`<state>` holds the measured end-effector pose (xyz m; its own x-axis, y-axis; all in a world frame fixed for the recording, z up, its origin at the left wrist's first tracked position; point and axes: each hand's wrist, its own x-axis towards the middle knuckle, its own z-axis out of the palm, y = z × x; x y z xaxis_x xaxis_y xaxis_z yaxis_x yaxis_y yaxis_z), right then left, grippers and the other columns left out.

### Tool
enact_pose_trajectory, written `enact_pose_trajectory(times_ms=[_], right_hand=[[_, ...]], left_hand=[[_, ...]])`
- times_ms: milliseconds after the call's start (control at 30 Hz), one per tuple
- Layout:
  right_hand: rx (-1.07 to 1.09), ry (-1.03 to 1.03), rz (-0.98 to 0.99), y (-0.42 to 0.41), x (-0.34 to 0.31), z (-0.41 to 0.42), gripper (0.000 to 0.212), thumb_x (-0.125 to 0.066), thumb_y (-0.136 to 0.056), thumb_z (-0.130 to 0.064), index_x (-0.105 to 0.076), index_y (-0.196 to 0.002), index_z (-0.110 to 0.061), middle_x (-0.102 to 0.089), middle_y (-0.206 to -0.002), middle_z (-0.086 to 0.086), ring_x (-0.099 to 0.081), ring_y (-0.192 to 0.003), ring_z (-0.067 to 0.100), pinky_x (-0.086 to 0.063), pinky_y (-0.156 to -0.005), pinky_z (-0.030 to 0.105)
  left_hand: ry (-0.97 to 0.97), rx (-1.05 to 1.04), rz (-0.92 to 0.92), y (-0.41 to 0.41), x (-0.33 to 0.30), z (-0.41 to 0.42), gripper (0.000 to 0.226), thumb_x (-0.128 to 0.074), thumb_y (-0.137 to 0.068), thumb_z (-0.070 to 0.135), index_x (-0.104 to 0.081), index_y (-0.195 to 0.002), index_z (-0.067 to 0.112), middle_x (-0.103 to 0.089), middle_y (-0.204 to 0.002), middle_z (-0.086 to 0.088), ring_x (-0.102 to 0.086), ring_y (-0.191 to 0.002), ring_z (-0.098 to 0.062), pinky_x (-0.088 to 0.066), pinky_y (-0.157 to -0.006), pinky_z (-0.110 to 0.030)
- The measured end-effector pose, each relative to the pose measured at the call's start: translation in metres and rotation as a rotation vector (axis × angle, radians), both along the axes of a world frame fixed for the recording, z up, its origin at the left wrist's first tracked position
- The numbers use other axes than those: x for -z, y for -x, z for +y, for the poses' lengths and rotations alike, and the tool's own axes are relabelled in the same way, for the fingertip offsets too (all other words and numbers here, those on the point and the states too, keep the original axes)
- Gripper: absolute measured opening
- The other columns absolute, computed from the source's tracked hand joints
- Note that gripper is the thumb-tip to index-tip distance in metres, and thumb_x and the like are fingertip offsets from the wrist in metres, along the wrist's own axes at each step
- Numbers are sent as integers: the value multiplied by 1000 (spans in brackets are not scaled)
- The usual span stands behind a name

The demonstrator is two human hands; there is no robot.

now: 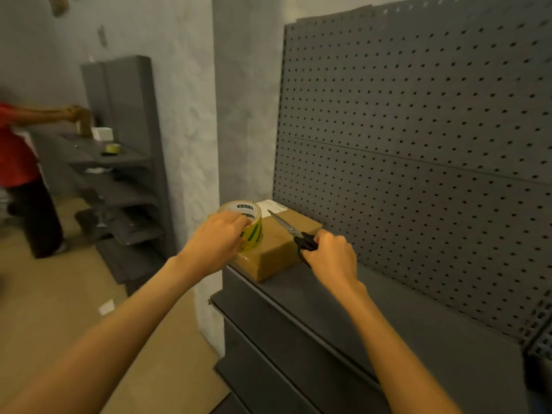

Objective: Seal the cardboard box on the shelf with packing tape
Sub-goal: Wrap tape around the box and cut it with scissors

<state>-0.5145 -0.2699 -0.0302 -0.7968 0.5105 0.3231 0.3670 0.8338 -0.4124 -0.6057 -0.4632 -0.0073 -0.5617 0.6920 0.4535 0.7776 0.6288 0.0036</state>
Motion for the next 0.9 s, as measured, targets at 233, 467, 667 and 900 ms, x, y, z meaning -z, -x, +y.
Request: enact_pose_trajectory(times_ms=[233,467,667,900], right_hand=[[10,14,62,107,-21,27,34,-64,-87,-34,-59,-109,-9,-65,-100,11,-62,-91,29,-50,-68,35],[126,25,6,154,-7,64,32,-65,-87,-35,-59,-105,-9,-65,-97,11,-63,-86,28,-53,-66,35],[304,24,-28,171,3,86,35,-64,-87,-36,-59,-110,-9,-65,-98,11,-63,-88,28,-49,-62,32],[577,59,-40,171,13,88,33,-64,-87,-34,-59,-106,-7,-65,-98,13,-62,-89,31,-47,-62,32]], left_hand=[[-6,22,54,103,-25,30,31,-53,-94,21,-51,-125,14,-55,-128,-4,-49,-116,-20,-37,-100,-29],[7,139,45,172,-8,71,26,-57,-91,15,-55,-116,14,-60,-118,-4,-54,-106,-23,-41,-92,-31],[3,361,-5,216,-3,117,20,-56,-88,5,-57,-107,9,-60,-106,-8,-53,-94,-26,-43,-78,-33],[79,651,-26,254,4,164,34,-53,-94,19,-48,-127,15,-53,-128,-2,-46,-119,-20,-38,-96,-31]])
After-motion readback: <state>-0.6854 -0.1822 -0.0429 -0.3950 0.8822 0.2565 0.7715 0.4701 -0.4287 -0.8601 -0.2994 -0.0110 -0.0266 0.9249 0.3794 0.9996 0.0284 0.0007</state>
